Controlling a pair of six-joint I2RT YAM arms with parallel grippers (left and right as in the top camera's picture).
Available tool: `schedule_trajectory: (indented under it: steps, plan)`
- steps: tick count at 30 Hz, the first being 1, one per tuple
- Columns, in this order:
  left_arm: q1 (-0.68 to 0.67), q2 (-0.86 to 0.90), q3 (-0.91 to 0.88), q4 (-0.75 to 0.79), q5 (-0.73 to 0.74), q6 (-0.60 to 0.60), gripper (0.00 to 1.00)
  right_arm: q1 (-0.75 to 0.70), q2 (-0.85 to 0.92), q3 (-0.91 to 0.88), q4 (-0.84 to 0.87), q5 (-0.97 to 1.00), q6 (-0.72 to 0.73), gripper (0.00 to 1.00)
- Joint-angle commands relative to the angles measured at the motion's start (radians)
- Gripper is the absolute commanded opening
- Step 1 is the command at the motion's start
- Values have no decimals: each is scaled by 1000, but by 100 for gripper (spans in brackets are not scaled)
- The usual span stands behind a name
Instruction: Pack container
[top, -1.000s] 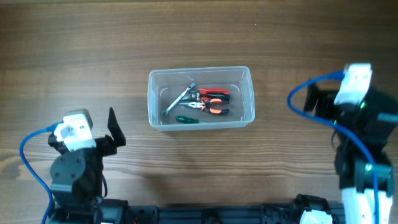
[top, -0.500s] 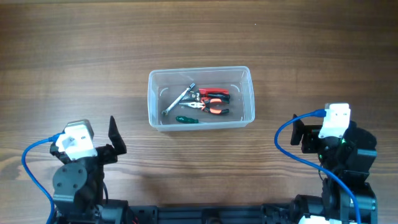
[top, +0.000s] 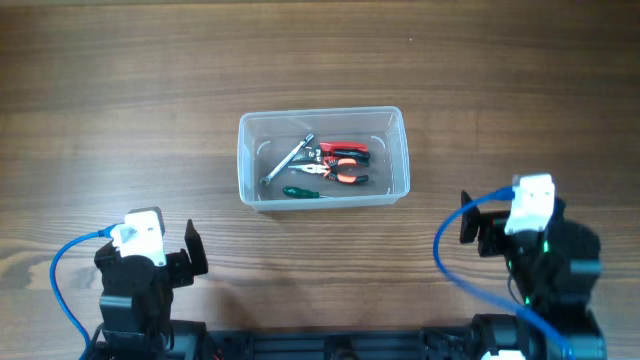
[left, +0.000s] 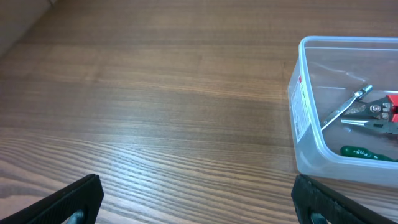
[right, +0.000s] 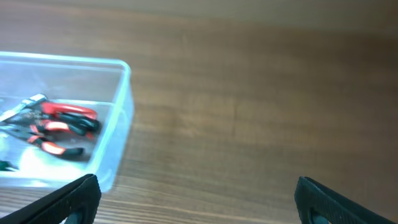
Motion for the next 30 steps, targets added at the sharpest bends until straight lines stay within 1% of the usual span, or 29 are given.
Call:
schedule_trajectory:
  steps: [1, 3, 5, 7, 10, 12, 13, 16, 20, 21, 23, 26, 28, 30]
  plan:
    - [-3, -9, -4, 0, -6, -9, 100, 28, -154, -3, -13, 48, 18, 100]
    - [-3, -9, -4, 0, -6, -9, 100, 28, -224, -10, -8, 48, 17, 100]
    - [-3, -9, -4, 0, -6, -9, 100, 28, -283, -54, 57, 47, 18, 100]
    - [-3, -9, -4, 0, -6, -9, 100, 28, -328, -152, 234, 21, 18, 100]
    - [-3, -9, -4, 0, -6, -9, 100, 28, -339, -330, 592, -17, 22, 100]
    - [-3, -9, -4, 0, -6, -9, 100, 28, -339, -414, 739, -2, 22, 100]
    - [-3, -9, -4, 0, -6, -9, 100, 28, -344, -450, 779, 22, 43, 100]
    - [-3, -9, -4, 0, -6, -9, 100, 28, -377, -523, 766, 119, 164, 100]
    - [-3, -9, -4, 0, -6, -9, 100, 45, -377, -574, 662, 117, 286, 100]
    - [-3, -9, -4, 0, -6, -9, 100, 48, -377, -574, 669, 108, 260, 100]
    - [-3, -9, -4, 0, -6, -9, 100, 48, -377, -574, 669, 103, 257, 100]
    - [-3, -9, -4, 0, -5, -9, 100, 48, -377, -574, 662, 19, 227, 100]
    - [-3, -9, -4, 0, -6, -9, 100, 48, -377, -574, 665, -6, 228, 100]
    - [-3, -9, -4, 0, -6, -9, 100, 48, -376, -574, 669, -29, 285, 100]
